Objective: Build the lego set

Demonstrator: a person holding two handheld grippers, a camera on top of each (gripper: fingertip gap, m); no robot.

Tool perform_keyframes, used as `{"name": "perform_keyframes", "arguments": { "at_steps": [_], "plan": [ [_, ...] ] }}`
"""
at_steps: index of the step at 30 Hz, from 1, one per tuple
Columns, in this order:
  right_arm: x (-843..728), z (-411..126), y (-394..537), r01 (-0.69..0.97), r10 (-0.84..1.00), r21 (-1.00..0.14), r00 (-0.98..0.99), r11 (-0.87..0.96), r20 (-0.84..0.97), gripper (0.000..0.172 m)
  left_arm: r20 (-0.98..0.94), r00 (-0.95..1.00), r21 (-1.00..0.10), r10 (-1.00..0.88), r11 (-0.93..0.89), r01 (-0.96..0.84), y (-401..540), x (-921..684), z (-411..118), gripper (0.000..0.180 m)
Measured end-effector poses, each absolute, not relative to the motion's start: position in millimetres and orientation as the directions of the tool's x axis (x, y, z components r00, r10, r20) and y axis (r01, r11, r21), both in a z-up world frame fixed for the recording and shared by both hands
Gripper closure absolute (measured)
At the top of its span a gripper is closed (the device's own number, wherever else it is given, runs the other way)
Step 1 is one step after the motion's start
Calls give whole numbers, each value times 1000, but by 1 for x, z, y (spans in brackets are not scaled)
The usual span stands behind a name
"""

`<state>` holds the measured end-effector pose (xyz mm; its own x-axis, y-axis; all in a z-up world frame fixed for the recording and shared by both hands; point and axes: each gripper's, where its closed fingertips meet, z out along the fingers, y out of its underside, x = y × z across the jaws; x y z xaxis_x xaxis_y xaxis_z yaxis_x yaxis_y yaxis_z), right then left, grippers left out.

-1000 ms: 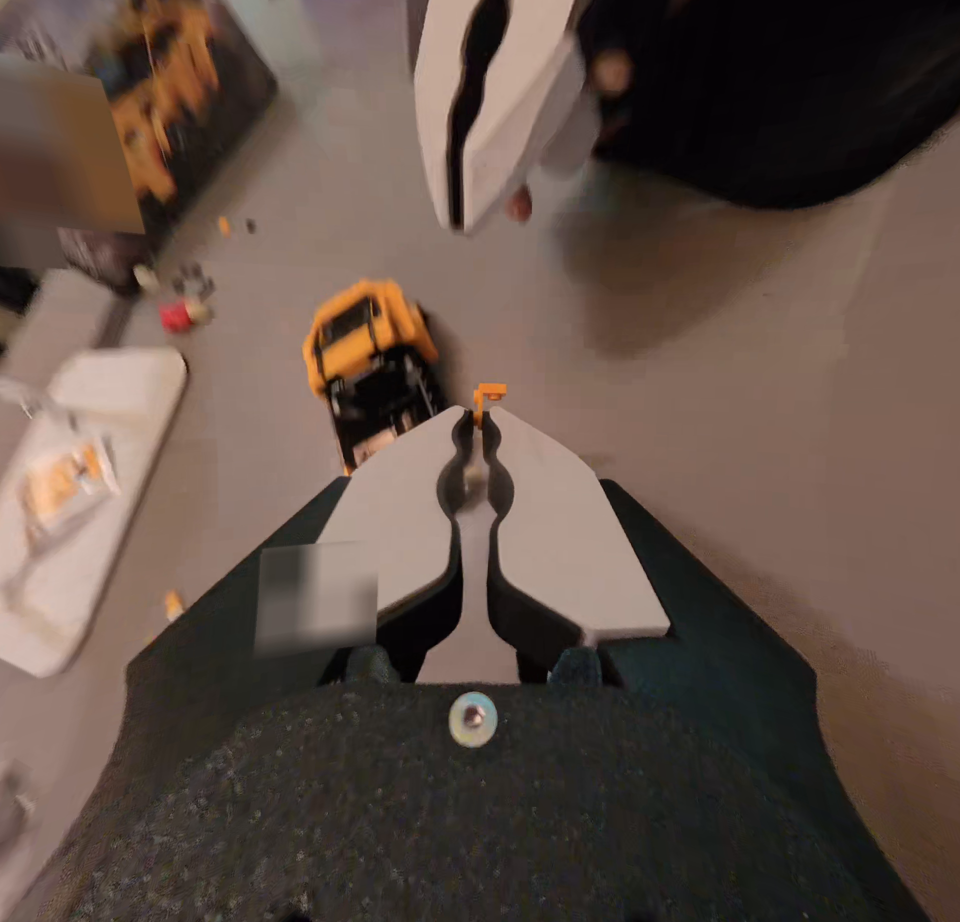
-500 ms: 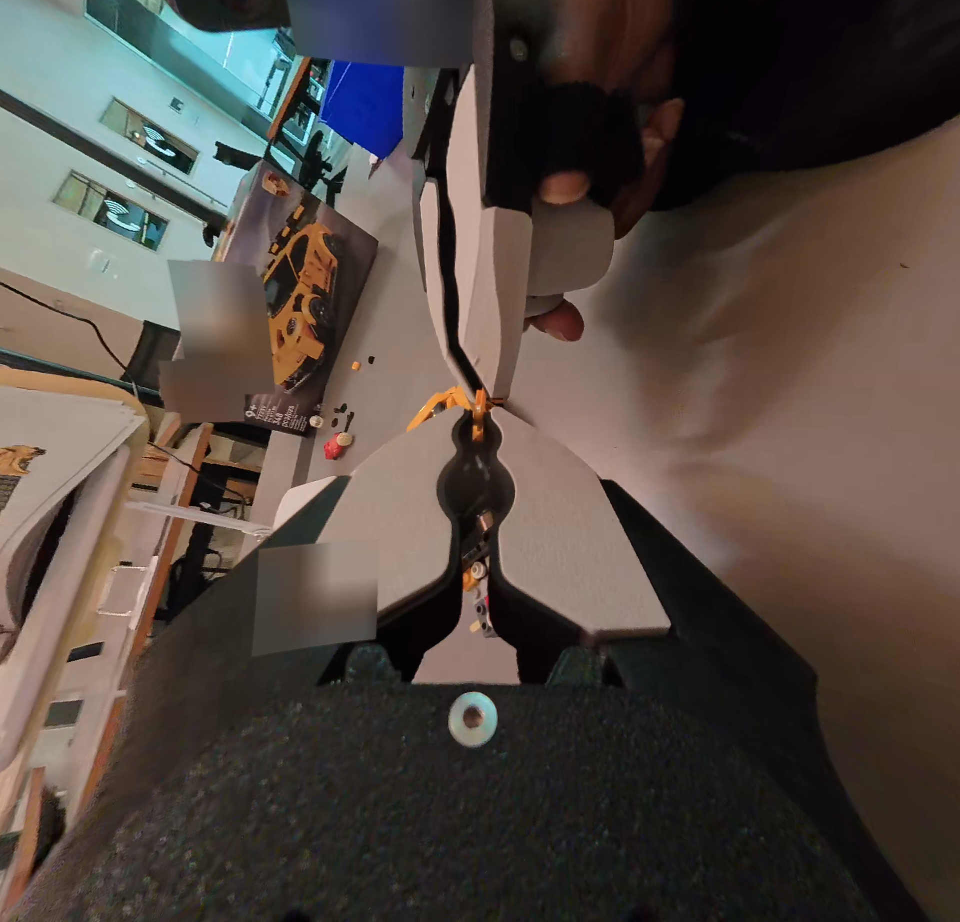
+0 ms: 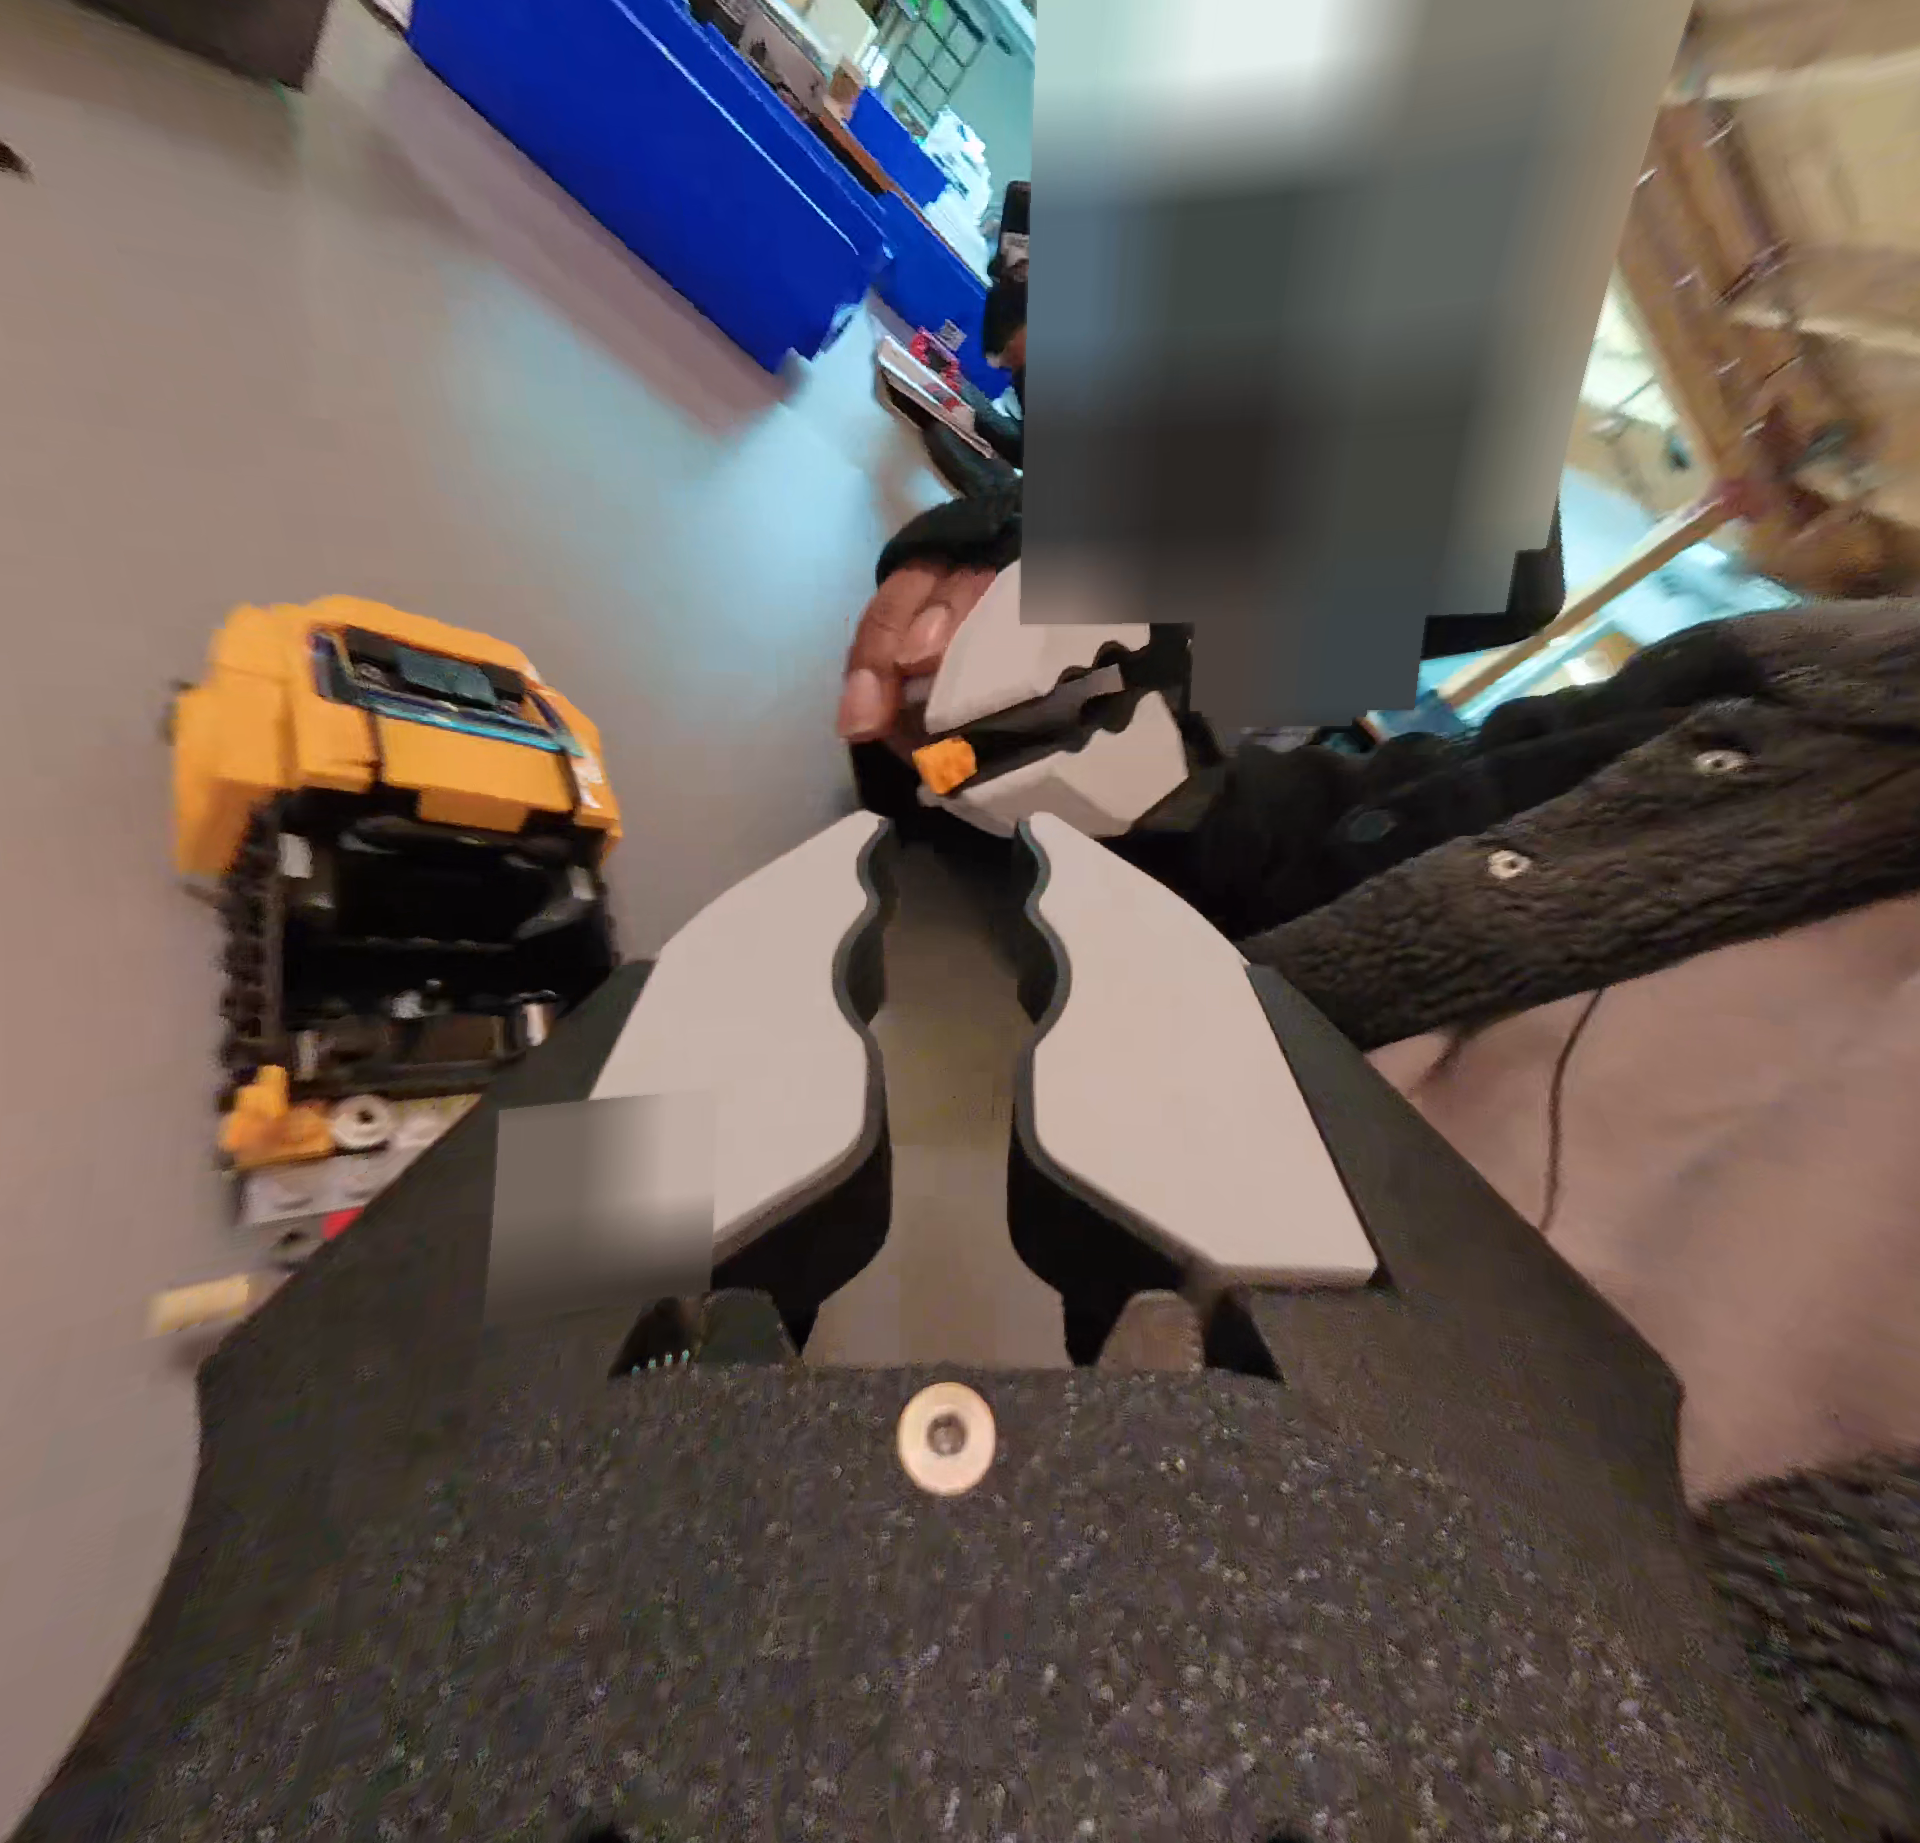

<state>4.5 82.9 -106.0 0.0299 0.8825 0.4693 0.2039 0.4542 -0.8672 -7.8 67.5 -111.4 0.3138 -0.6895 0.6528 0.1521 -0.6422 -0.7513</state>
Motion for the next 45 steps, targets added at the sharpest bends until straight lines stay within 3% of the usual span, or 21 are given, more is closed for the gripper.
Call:
{"name": "perform_keyframes", "arguments": {
  "at_steps": [7,20,24,28,38,45],
  "plan": [
    [1,-116,73,249,744,-720,-1,647,668,164,707,287,-702,-646,-691,173,67,-6,-114,170],
    [-1,-119,77,284,693,-667,15,688,721,164,704,330,-696,-629,-704,141,69,-12,-118,177],
    [-2,-116,83,283,743,-726,60,627,666,155,615,397,-758,-682,-650,58,66,-19,-114,178],
    [2,-105,101,255,833,-837,156,485,530,152,344,600,-801,-722,-559,-213,66,-51,-125,178],
    [6,-113,129,350,822,-846,268,402,502,157,226,685,-577,-692,-662,-479,67,-52,-167,177],
    [5,-115,129,363,836,-855,271,370,477,159,192,689,-516,-699,-669,-535,74,-45,-172,178]
  ]
}}
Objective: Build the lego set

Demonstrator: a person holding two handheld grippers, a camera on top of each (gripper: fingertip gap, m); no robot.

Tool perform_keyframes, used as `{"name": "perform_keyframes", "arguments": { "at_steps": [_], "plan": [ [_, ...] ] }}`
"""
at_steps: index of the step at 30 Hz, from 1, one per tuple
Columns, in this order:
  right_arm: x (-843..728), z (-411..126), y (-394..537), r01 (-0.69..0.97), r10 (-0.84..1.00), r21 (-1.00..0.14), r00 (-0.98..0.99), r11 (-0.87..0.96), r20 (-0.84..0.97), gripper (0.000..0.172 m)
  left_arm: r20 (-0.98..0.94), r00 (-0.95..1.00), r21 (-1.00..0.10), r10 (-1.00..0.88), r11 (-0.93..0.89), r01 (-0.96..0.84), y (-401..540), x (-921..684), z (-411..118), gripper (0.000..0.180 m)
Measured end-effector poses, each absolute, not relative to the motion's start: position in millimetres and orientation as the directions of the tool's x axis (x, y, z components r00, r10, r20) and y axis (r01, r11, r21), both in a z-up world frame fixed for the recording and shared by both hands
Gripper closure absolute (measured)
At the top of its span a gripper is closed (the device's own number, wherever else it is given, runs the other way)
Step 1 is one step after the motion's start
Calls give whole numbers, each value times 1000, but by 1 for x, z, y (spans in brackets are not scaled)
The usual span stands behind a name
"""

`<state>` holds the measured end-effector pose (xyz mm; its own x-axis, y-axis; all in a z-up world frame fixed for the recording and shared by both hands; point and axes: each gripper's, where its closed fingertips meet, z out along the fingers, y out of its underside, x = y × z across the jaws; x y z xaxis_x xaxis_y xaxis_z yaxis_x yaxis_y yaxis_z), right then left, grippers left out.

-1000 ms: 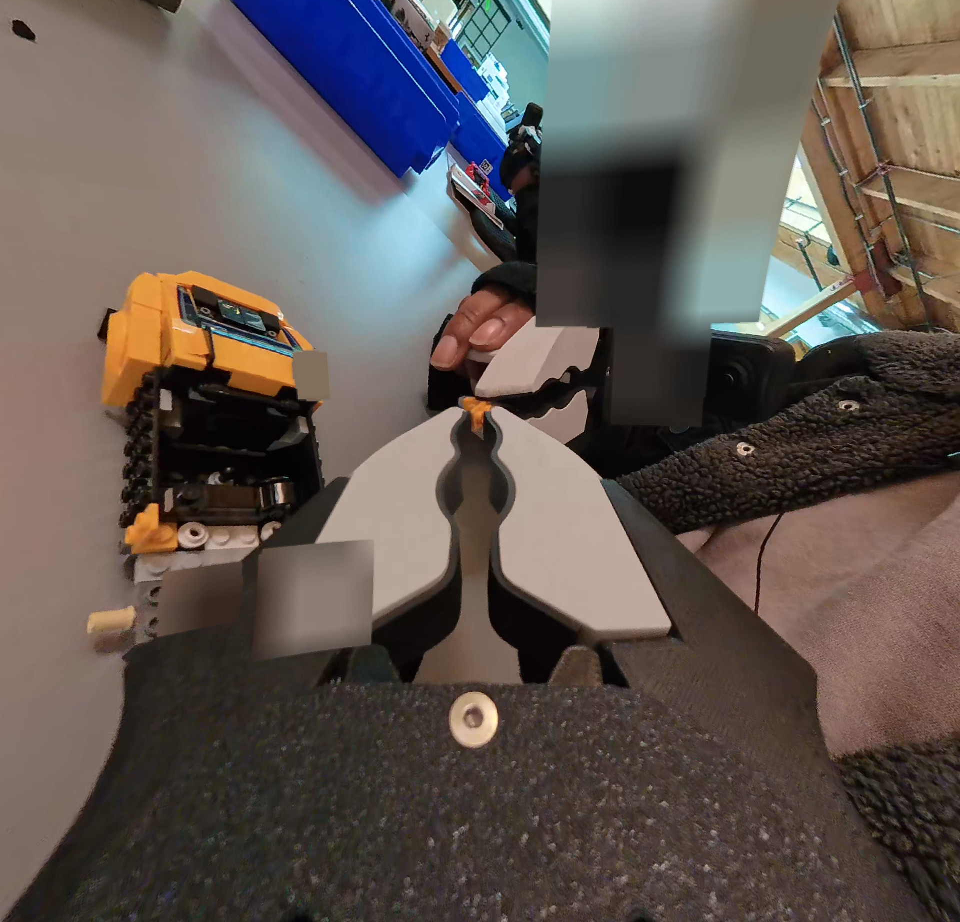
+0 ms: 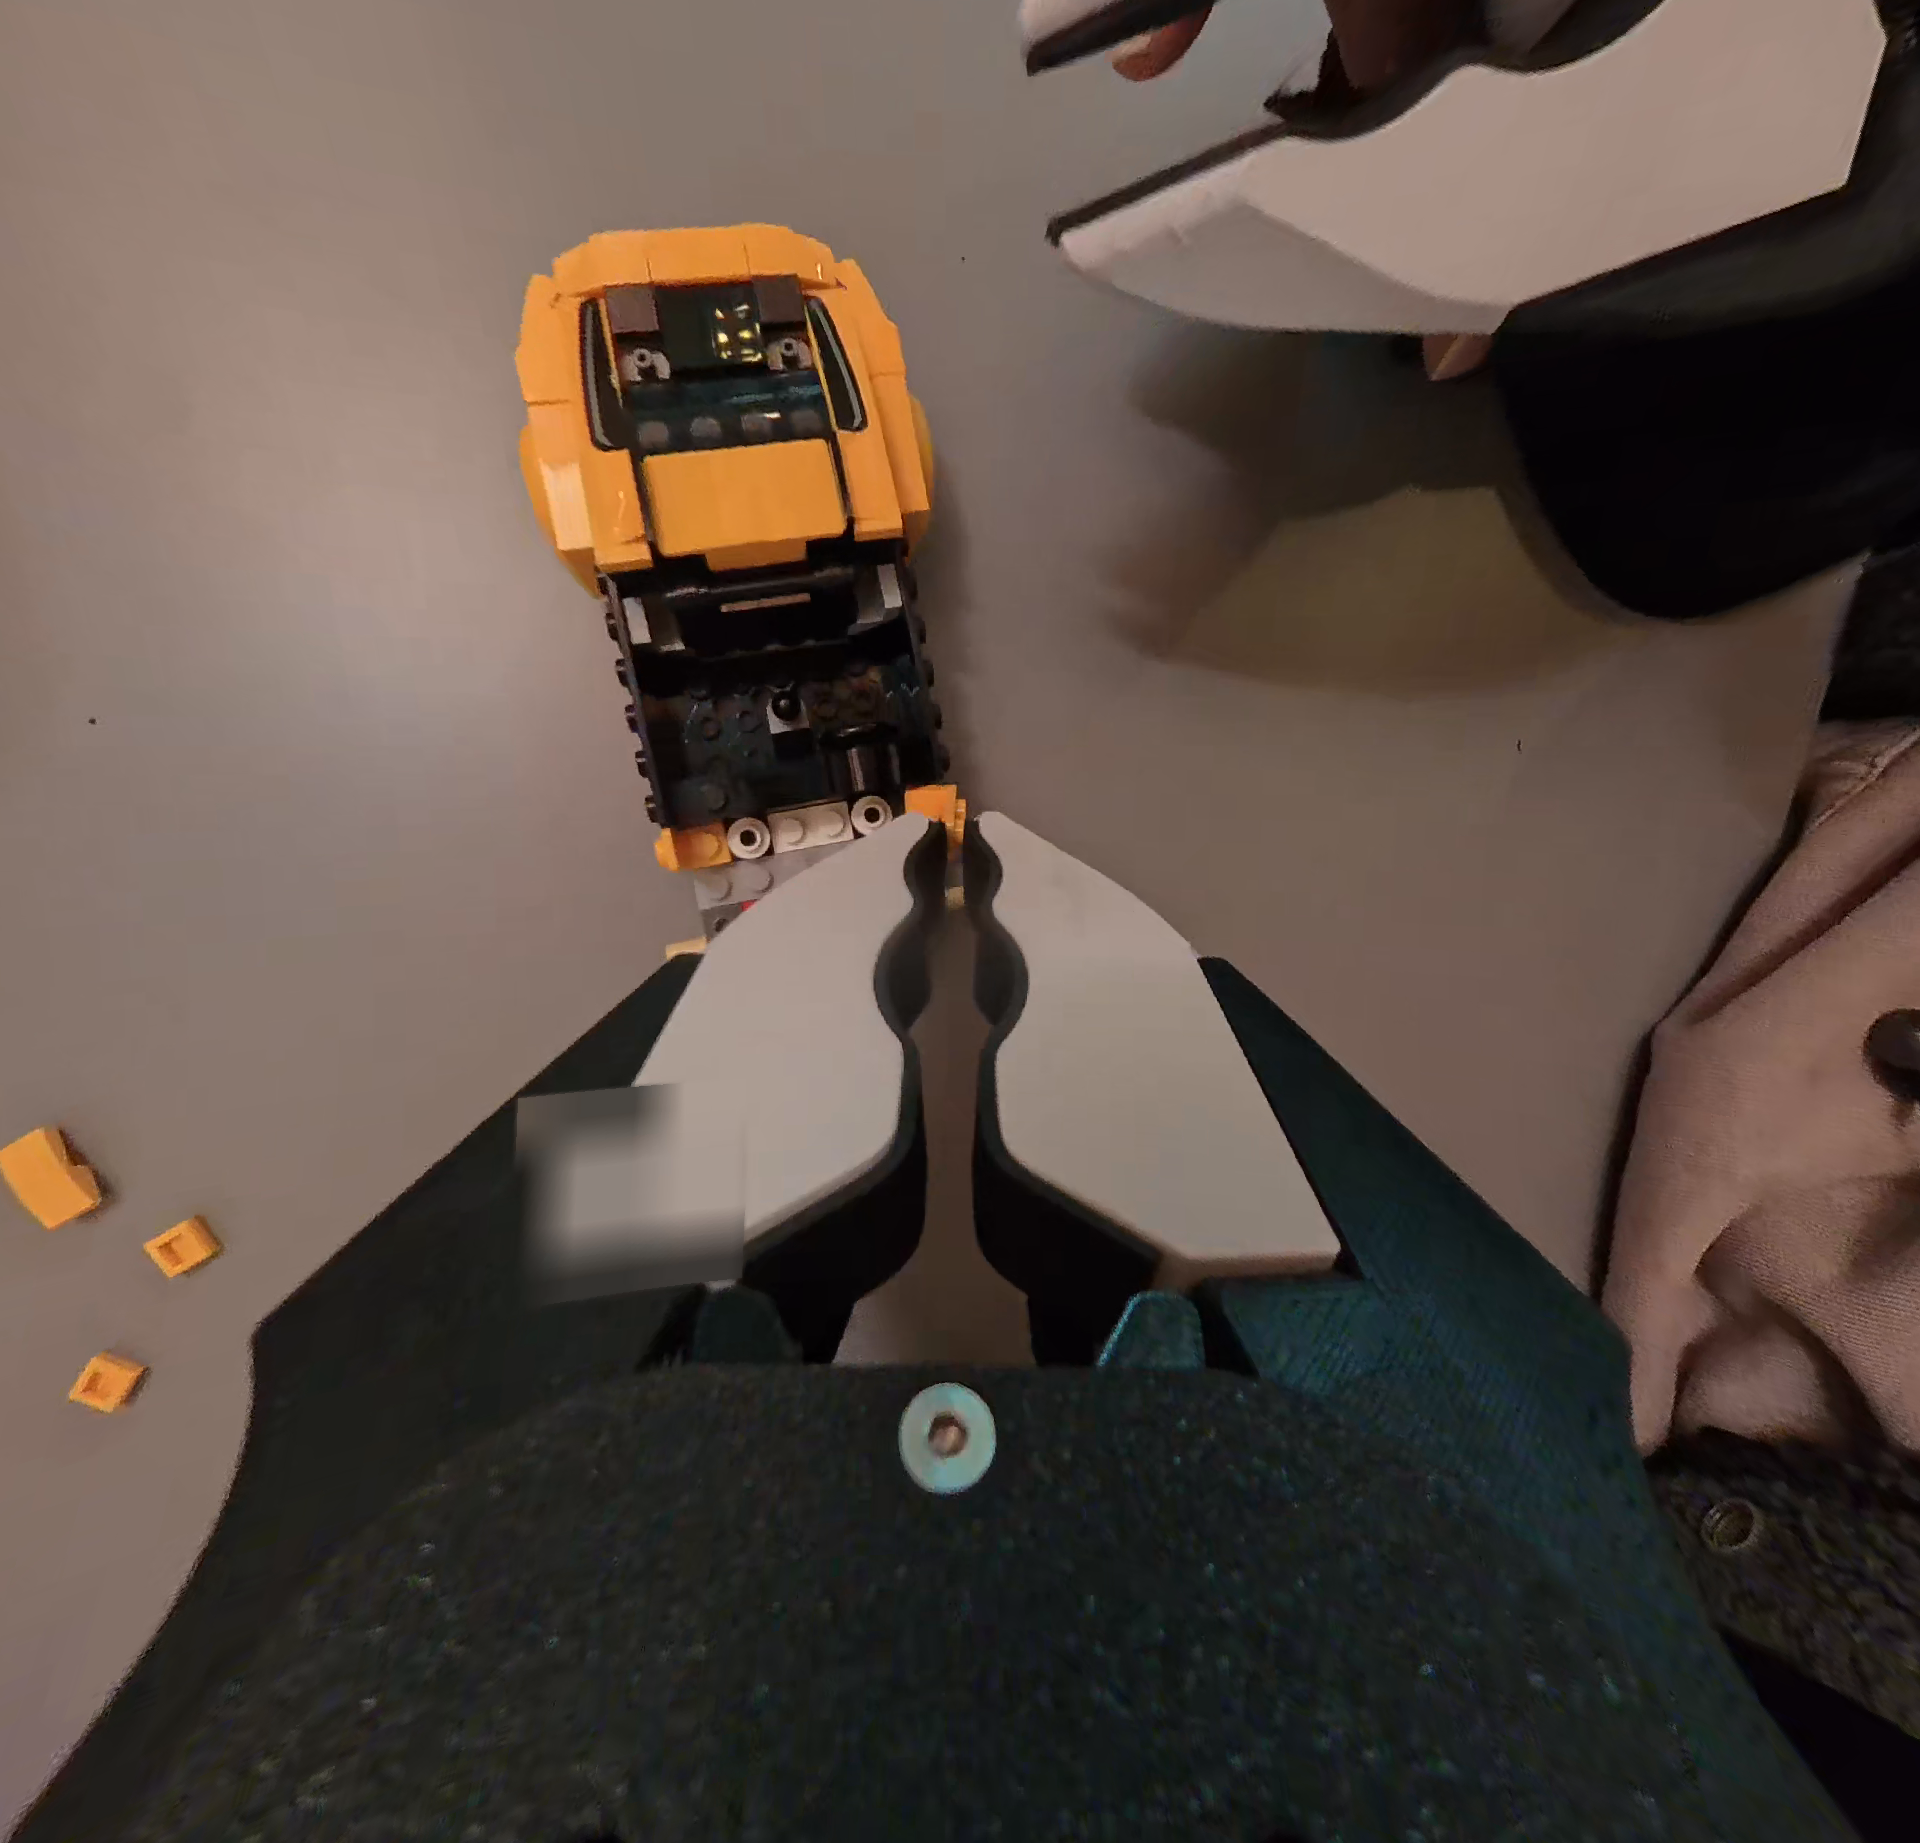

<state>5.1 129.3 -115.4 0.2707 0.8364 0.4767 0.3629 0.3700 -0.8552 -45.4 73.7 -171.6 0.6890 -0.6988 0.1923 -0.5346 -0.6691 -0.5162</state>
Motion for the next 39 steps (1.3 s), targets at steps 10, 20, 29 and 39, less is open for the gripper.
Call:
{"name": "perform_keyframes", "arguments": {
  "at_steps": [10,20,29,39],
  "plan": [
    [1,-120,125,386,835,-841,249,380,491,161,168,704,-450,-690,-689,-567,77,-41,-176,178],
    [0,-123,124,404,844,-840,240,362,480,161,175,708,-449,-684,-695,-561,79,-35,-178,177],
    [-1,-126,123,414,849,-838,231,356,475,161,170,709,-462,-685,-691,-557,78,-36,-179,175],
    [-2,-130,123,425,854,-834,220,352,472,161,173,701,-465,-692,-685,-561,77,-36,-180,172]
  ]
}}
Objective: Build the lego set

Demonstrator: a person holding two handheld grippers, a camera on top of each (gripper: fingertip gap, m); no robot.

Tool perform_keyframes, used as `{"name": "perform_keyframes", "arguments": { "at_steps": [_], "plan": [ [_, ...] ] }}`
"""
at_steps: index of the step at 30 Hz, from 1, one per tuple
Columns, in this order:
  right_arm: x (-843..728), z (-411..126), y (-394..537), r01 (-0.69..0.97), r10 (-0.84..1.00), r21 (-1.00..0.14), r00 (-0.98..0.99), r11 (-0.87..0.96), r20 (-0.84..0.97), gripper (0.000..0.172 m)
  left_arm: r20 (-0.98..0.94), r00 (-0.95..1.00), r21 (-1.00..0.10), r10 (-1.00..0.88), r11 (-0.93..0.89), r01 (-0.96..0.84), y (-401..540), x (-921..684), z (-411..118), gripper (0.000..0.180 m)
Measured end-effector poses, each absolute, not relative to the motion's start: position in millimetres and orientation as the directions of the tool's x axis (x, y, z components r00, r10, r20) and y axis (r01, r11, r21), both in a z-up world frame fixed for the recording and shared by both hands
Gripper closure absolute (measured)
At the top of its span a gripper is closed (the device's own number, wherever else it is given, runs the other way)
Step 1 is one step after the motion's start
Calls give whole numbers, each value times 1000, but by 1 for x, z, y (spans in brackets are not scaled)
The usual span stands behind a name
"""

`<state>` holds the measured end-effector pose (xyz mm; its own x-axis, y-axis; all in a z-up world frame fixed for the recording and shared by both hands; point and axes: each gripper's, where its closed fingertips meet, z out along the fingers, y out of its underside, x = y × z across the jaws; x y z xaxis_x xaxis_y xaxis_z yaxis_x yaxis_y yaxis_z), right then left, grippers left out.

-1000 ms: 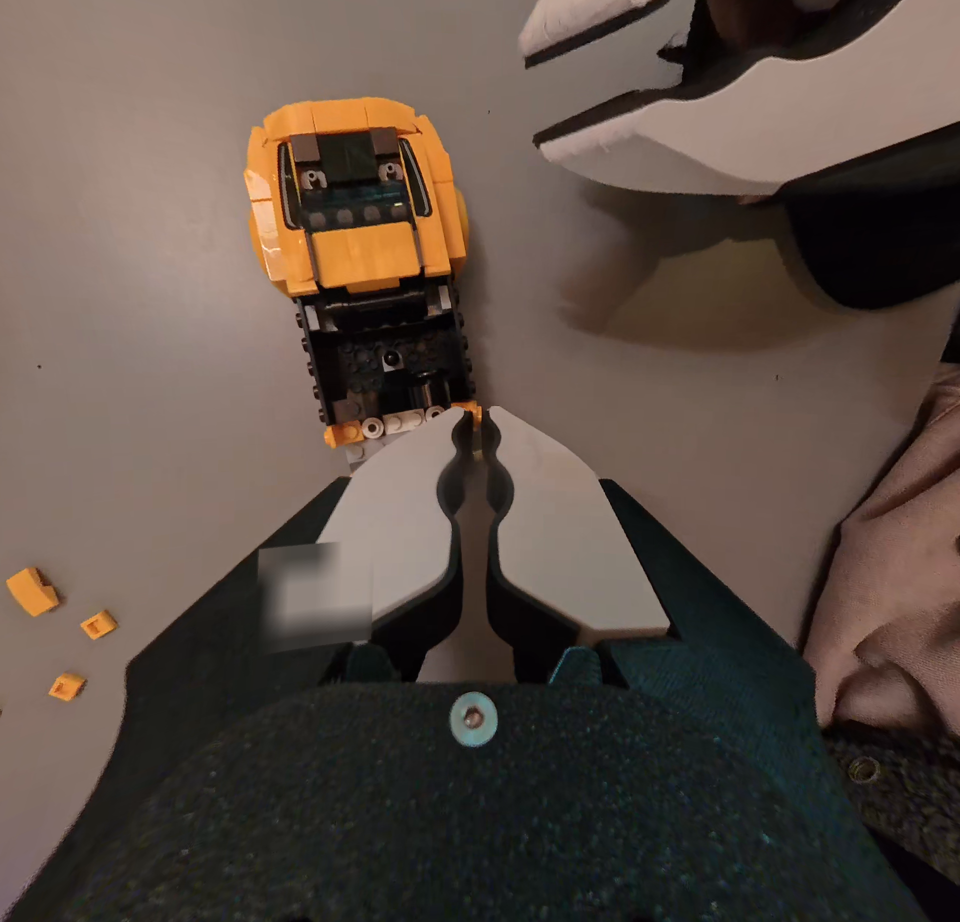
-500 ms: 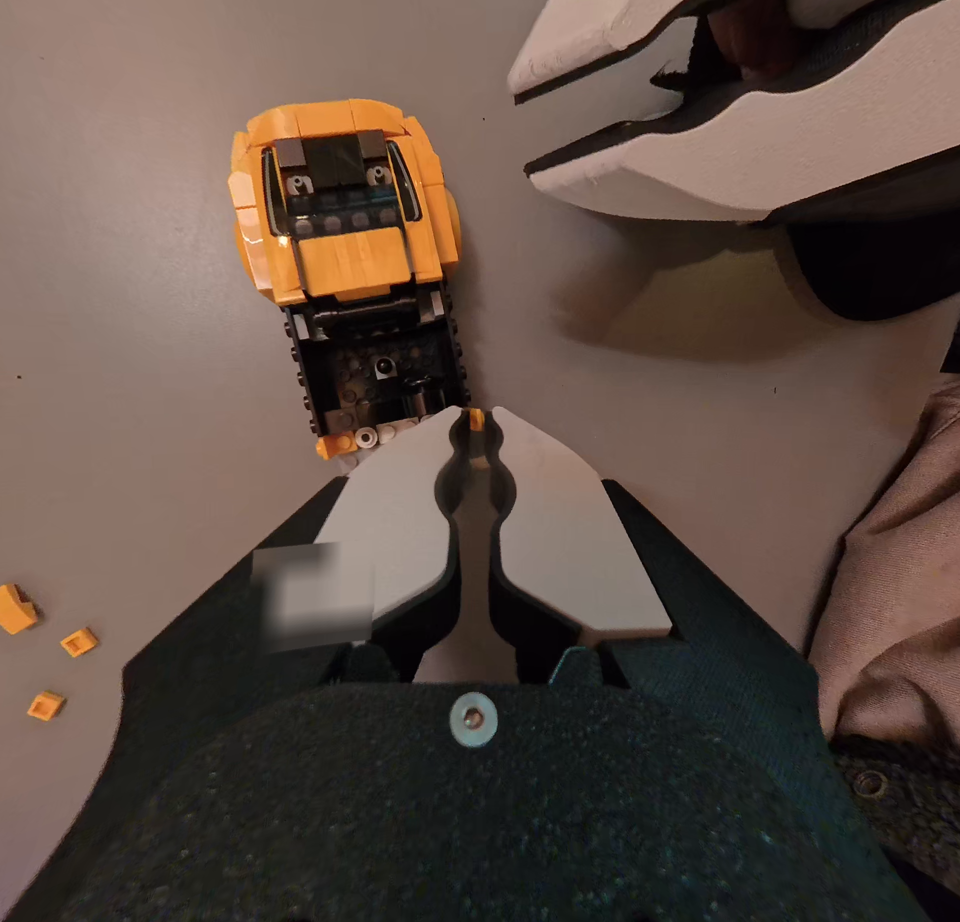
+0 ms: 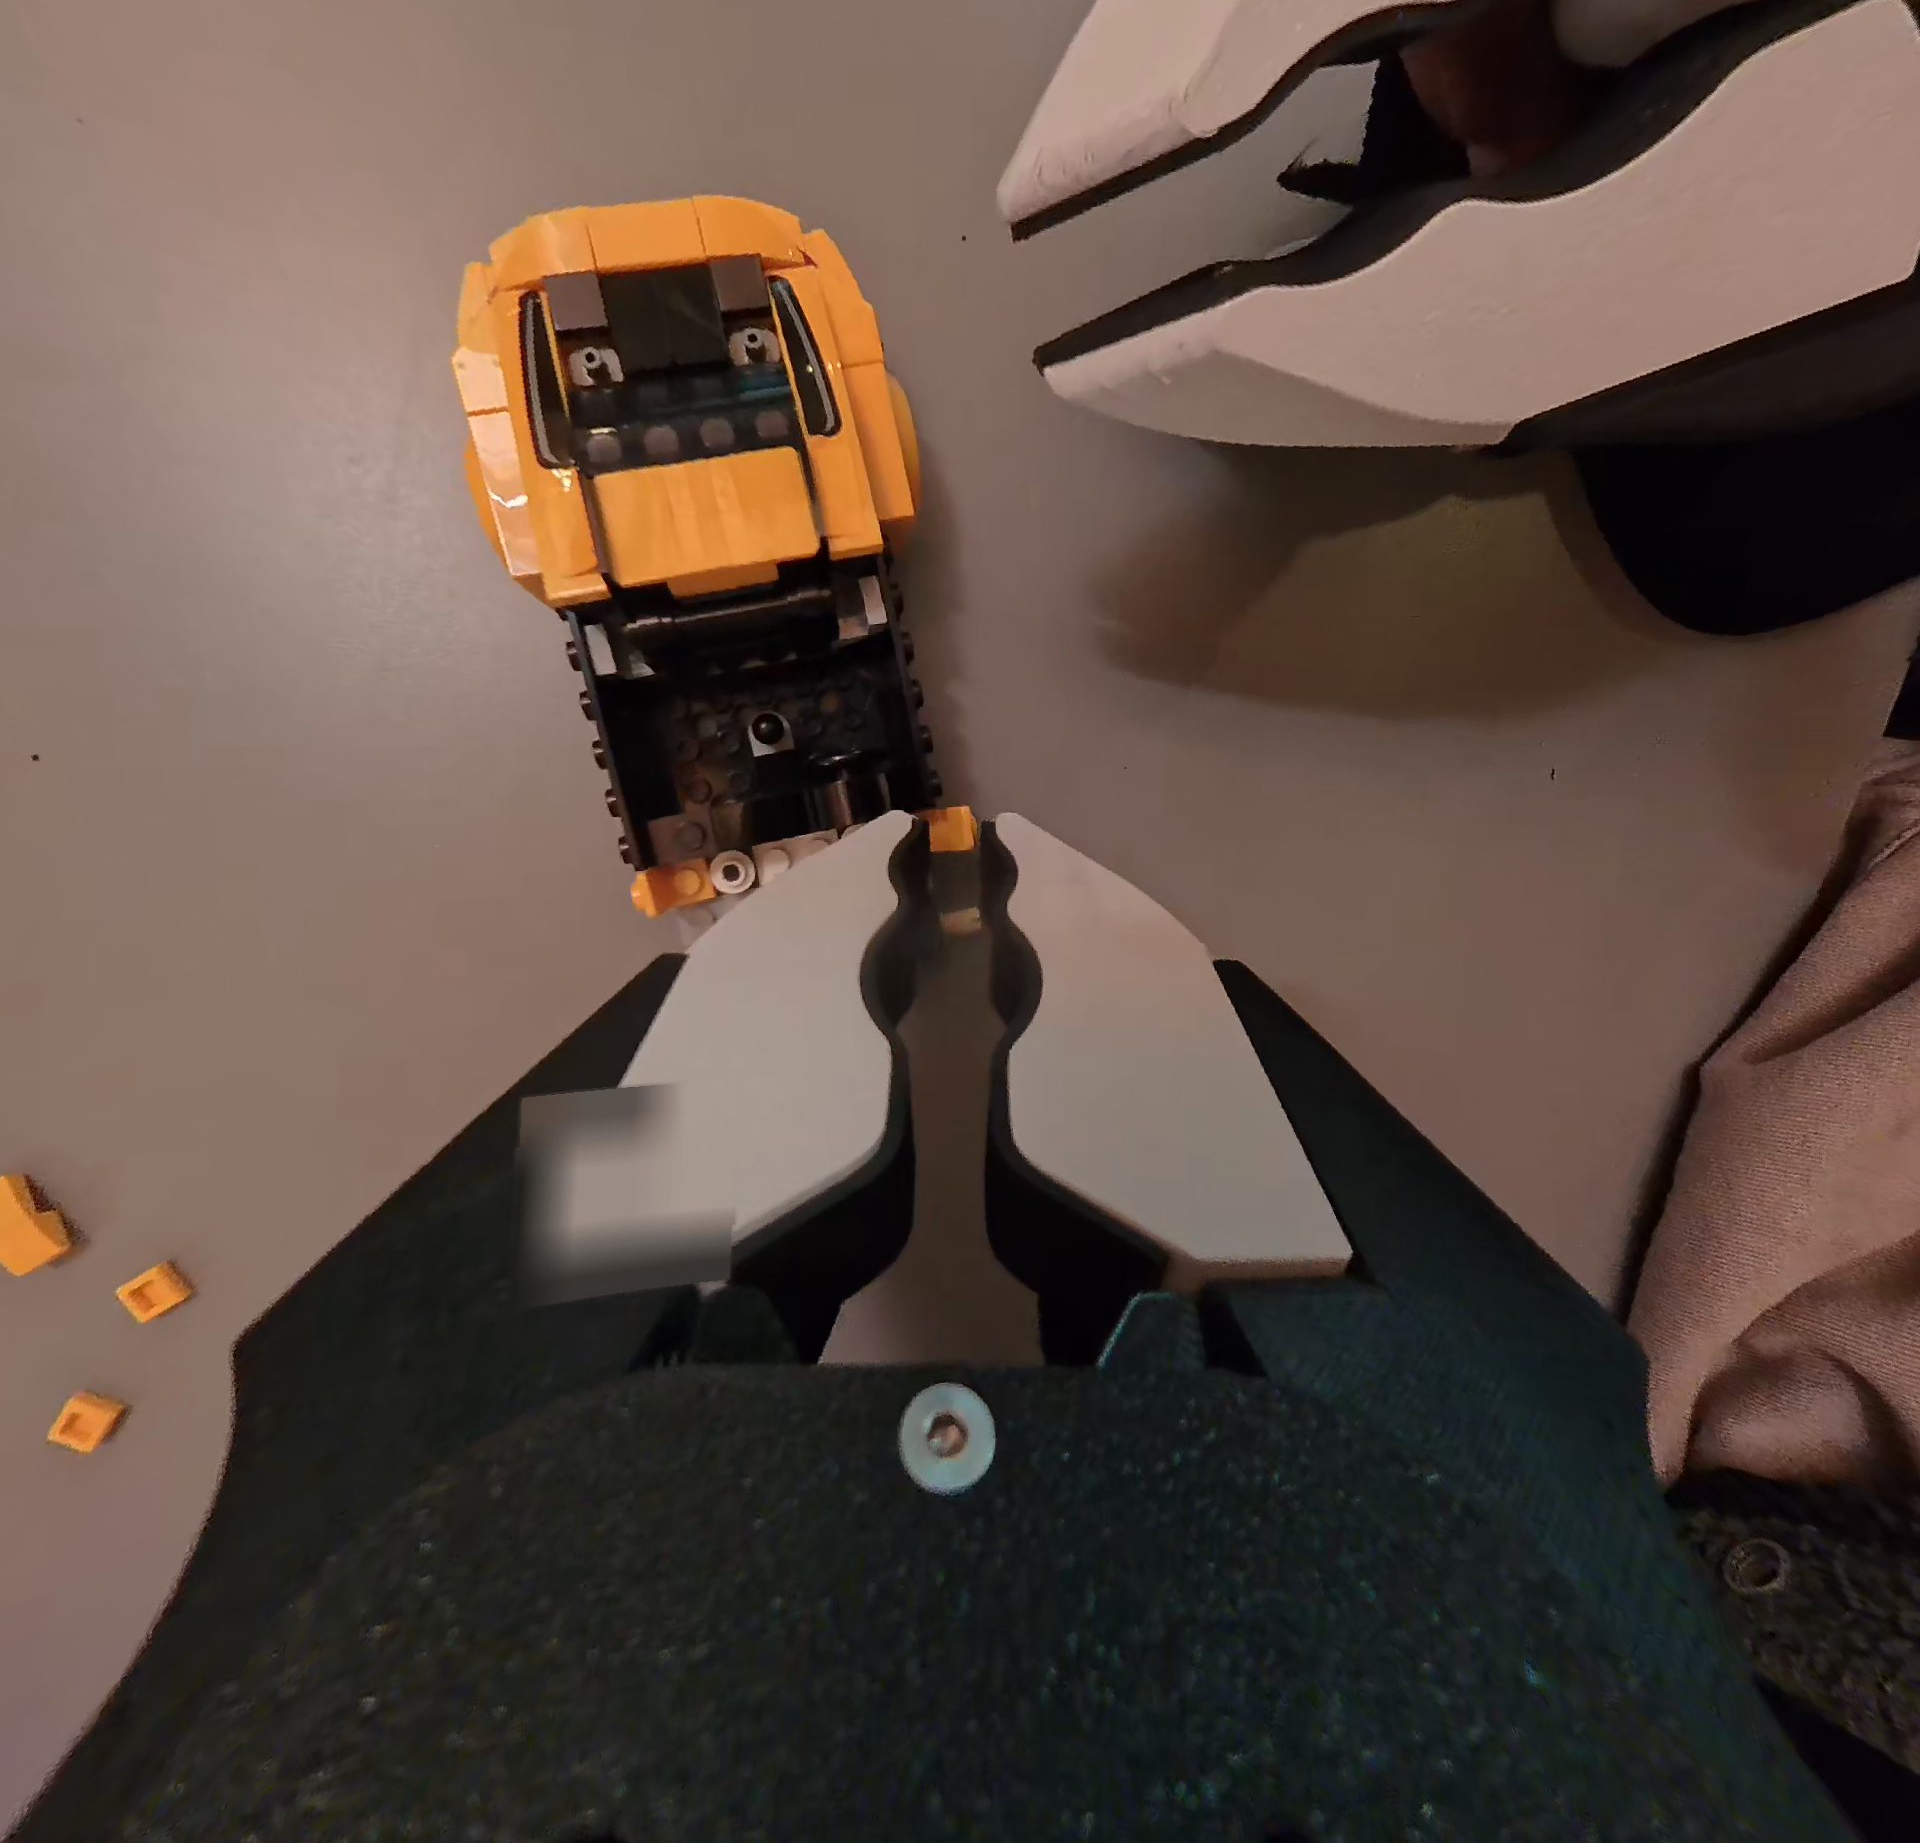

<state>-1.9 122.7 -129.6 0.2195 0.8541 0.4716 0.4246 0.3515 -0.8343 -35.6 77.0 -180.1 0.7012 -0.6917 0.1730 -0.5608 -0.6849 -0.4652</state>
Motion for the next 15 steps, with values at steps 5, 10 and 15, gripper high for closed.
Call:
{"name": "perform_keyframes", "arguments": {
  "at_steps": [5,10,15],
  "plan": [
    [-2,-131,122,431,855,-830,210,355,474,162,175,702,-463,-690,-687,-560,77,-36,-182,172],
    [-2,-132,122,434,856,-829,206,353,473,162,178,703,-466,-689,-688,-556,78,-37,-183,171],
    [-2,-133,121,439,857,-826,202,353,474,162,180,700,-463,-691,-687,-560,78,-36,-184,170]
  ]
}}
